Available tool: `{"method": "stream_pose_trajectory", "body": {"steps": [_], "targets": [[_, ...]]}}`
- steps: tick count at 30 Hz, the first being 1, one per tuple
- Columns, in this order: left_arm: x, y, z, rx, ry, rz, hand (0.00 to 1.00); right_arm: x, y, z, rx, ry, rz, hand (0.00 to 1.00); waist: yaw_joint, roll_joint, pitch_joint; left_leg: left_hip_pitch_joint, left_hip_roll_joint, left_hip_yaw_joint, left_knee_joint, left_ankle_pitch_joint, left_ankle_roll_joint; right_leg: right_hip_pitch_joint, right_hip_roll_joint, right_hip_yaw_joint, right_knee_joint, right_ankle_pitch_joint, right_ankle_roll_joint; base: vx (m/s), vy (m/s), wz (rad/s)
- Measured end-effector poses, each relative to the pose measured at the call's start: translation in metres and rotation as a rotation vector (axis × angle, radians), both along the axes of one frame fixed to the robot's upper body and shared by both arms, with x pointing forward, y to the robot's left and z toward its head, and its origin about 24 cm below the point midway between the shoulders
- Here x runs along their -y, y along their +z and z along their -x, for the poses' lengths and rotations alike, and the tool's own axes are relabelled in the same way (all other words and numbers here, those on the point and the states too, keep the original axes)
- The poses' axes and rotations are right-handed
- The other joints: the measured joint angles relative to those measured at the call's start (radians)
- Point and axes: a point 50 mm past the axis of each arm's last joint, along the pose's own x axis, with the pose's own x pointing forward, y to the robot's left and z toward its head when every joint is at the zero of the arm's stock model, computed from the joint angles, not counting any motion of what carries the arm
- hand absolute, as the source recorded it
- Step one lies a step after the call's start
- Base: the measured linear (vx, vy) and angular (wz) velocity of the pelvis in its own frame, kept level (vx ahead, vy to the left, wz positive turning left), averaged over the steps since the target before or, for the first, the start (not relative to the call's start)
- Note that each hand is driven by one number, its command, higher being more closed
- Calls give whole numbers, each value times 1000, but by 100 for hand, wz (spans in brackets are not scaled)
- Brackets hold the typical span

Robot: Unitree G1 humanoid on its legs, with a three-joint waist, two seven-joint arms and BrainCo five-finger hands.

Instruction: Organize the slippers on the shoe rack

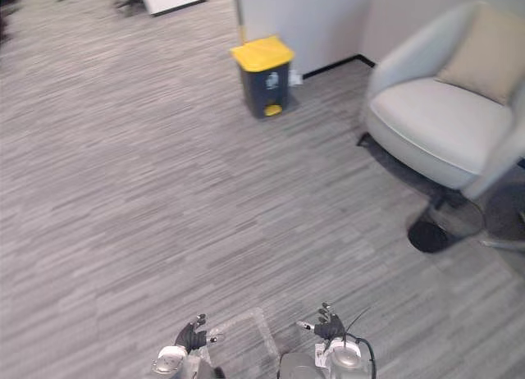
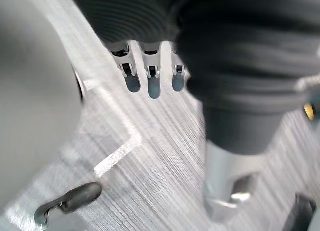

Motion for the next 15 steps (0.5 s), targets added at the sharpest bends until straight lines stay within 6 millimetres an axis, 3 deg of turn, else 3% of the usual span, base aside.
{"method": "stream_pose_trajectory", "body": {"steps": [1,3,5,7,9,11,12,13,15], "targets": [[0,-3,5,-25,-9,-3,0,5,-3,10,-32,-11,23,0,-2,22,-25,-13,11,-68,-107,157,-2,-2,26,97,2,-25,61,332,466,-166],[-12,-2,2,-20,-12,-40,0,-7,-8,15,-56,-6,-9,0,-11,-46,-55,18,-24,3,-149,154,26,-7,-24,155,-24,-22,94,226,353,-126],[-22,-3,4,-28,-32,-74,0,-17,-11,18,-72,10,-32,0,-13,-76,-74,34,-48,58,-190,158,48,-22,-54,203,-52,-5,123,74,201,-72],[-24,-3,6,-34,-43,-83,0,-21,-12,19,-80,16,-42,0,-9,-77,-72,65,-52,124,-214,152,67,-39,-61,230,-53,22,150,42,170,-93],[-24,-4,10,-44,-36,-83,0,-22,-13,15,-83,32,-38,0,0,-68,-66,92,-44,201,-238,150,72,-81,-64,171,-33,47,157,17,147,-112],[-28,-3,6,-32,-18,-92,0,-23,-10,5,-69,57,-29,0,5,-54,-62,98,-38,295,-258,153,78,-128,-145,-233,-18,49,121,-12,72,-115],[-27,-2,3,-26,-13,-95,0,-21,-9,2,-59,62,-23,0,2,-41,-55,105,-32,323,-261,153,78,-124,-178,-385,-17,57,85,-4,26,-93],[-27,-1,0,-18,-14,-94,0,-18,-8,0,-52,62,-13,0,0,-38,-53,115,-24,343,-262,153,77,-110,-206,-510,-11,69,70,13,-20,-80],[-27,1,-5,-5,-12,-94,0,-14,-7,-1,-46,60,-2,0,3,-19,-42,139,1,390,-265,150,73,-108,-212,-618,-7,81,74,23,-96,-73]]}}
